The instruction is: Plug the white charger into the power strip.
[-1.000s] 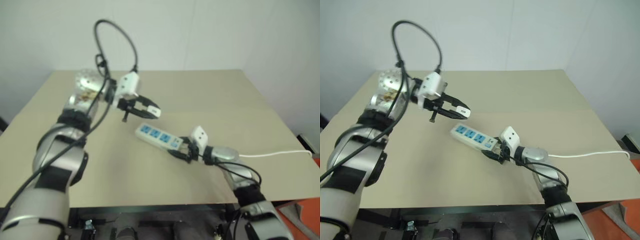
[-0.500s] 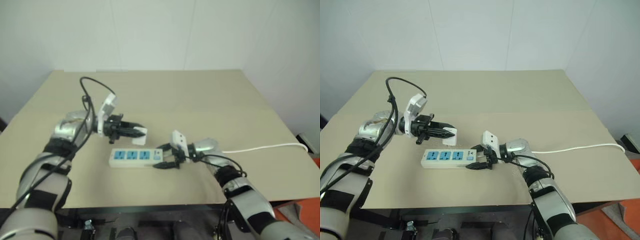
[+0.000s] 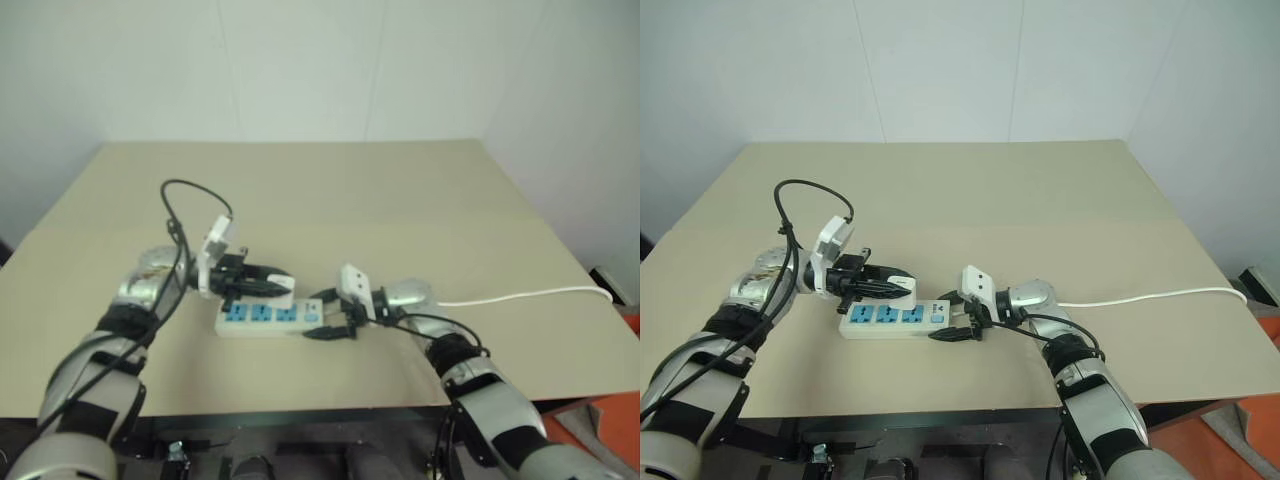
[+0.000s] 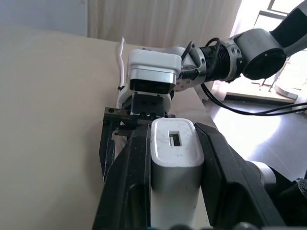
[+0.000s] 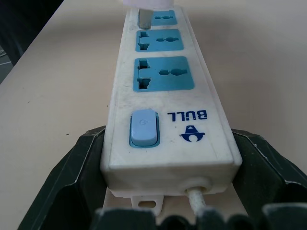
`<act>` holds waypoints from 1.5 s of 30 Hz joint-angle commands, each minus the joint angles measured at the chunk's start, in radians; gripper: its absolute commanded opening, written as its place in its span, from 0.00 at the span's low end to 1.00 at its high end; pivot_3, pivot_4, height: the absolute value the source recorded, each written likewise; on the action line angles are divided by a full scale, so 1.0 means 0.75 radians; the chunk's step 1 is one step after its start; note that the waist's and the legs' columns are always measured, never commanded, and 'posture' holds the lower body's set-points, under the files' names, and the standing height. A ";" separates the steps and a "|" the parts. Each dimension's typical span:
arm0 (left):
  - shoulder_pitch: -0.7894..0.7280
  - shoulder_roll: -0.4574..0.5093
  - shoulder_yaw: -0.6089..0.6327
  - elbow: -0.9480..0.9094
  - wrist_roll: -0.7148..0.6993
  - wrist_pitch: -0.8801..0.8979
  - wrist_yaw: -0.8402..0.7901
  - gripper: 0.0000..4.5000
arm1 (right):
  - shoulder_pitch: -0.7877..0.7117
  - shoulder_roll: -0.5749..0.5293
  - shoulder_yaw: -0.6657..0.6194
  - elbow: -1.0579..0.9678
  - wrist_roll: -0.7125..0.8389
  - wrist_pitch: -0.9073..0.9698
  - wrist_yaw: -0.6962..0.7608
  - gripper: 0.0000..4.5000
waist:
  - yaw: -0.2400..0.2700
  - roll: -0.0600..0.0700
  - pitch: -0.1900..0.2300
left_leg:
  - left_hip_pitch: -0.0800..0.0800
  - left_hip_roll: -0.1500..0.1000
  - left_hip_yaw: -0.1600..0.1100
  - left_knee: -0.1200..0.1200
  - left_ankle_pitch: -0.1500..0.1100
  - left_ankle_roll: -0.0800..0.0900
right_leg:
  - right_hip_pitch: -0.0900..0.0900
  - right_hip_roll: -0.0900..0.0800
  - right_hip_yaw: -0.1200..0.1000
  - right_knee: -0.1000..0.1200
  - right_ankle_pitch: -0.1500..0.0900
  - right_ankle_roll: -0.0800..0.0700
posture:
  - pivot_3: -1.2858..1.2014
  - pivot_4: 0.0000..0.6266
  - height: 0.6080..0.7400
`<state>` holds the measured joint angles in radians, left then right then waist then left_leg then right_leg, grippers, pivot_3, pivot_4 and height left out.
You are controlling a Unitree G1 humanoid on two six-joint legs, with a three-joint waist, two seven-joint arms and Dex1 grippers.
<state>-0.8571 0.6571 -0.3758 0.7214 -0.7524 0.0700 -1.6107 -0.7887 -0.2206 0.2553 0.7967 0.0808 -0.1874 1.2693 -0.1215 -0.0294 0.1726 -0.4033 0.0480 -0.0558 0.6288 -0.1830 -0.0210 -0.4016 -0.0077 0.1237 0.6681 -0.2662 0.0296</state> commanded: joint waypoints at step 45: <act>0.003 -0.085 -0.192 0.244 0.068 -0.236 -0.005 0.22 | 0.071 -0.019 0.016 -0.054 -0.050 -0.010 -0.033 0.77 | 0.005 0.000 -0.001 | 0.016 -0.001 0.000 -0.001 0.000 0.000 | 0.019 0.000 0.001 -0.005 -0.005 0.009 | 0.52 0.24 1.00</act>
<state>-0.8648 0.5776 -0.4850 0.9127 -0.7132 -0.1078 -1.6073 -0.7520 -0.2256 0.2546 0.7653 0.0616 -0.2056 1.2388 -0.1175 -0.0293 0.1717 -0.3915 0.0477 -0.0556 0.6280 -0.1832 -0.0211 -0.3881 -0.0076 0.1246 0.6644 -0.2702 0.0365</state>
